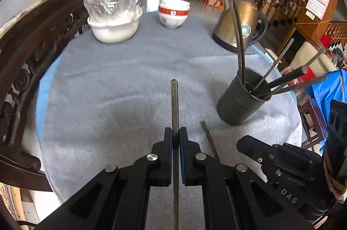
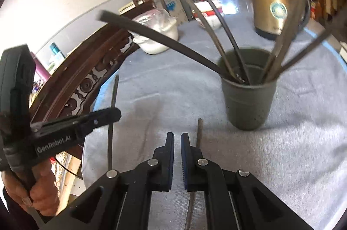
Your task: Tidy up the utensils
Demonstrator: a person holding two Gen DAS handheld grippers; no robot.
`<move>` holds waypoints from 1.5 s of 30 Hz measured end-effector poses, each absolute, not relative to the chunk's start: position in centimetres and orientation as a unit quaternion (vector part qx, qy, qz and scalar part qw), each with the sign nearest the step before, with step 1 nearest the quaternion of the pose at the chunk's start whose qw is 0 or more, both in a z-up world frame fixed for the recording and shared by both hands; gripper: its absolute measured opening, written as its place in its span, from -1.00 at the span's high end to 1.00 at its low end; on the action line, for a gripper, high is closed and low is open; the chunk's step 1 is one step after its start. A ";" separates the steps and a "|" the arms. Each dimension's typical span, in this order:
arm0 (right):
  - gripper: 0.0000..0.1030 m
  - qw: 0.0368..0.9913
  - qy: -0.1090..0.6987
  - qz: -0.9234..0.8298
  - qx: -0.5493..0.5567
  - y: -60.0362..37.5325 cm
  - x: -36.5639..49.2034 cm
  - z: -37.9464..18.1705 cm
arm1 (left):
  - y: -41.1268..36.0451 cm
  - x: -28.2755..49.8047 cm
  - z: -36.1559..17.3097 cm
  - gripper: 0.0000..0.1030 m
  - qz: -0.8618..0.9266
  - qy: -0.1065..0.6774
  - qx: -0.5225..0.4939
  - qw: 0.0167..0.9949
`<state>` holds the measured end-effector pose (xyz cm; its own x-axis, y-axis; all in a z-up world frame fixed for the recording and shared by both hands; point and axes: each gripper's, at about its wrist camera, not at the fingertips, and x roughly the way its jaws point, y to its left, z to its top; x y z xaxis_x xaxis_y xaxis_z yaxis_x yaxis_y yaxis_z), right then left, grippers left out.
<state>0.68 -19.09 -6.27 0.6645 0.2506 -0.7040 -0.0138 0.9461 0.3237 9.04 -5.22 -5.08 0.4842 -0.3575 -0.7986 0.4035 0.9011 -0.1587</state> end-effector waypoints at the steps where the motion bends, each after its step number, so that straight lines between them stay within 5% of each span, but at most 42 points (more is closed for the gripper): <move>1: 0.86 0.898 0.407 0.072 0.149 -19.2 0.7 -6.4 | -5.0 9.2 -5.1 0.88 -0.218 0.459 0.027 0.861; 8: 0.73 0.854 0.471 0.060 0.212 -21.8 1.2 -9.5 | -2.9 11.6 -9.0 0.76 -0.210 0.536 -0.012 0.817; 12: 0.41 0.846 0.486 0.057 0.212 -21.4 1.8 -10.9 | -2.5 12.3 -11.4 0.76 -0.206 0.565 -0.028 0.798; 22: 0.38 0.837 0.514 0.030 0.184 -19.9 4.5 -13.7 | -4.3 13.9 -13.2 0.57 -0.210 0.588 -0.021 0.781; 26: 0.49 0.851 0.508 0.020 0.133 -19.0 5.0 -13.4 | -5.3 14.2 -13.6 0.48 -0.214 0.587 -0.006 0.781; 28: 0.80 0.854 0.508 0.011 0.111 -18.9 4.9 -13.5 | -5.7 14.2 -13.4 0.48 -0.218 0.582 0.003 0.783; 31: 0.85 0.852 0.507 0.017 0.132 -19.9 4.5 -13.4 | -6.0 14.2 -13.3 0.48 -0.218 0.576 0.015 0.788; 35: 0.86 0.858 0.493 0.021 0.139 -20.4 3.5 -12.7 | -6.8 13.9 -13.5 0.87 -0.213 0.564 0.048 0.796; 45: 0.87 0.891 0.424 0.073 0.146 -20.4 0.2 -8.1 | -3.2 11.6 -9.4 0.90 -0.221 0.513 -0.001 0.829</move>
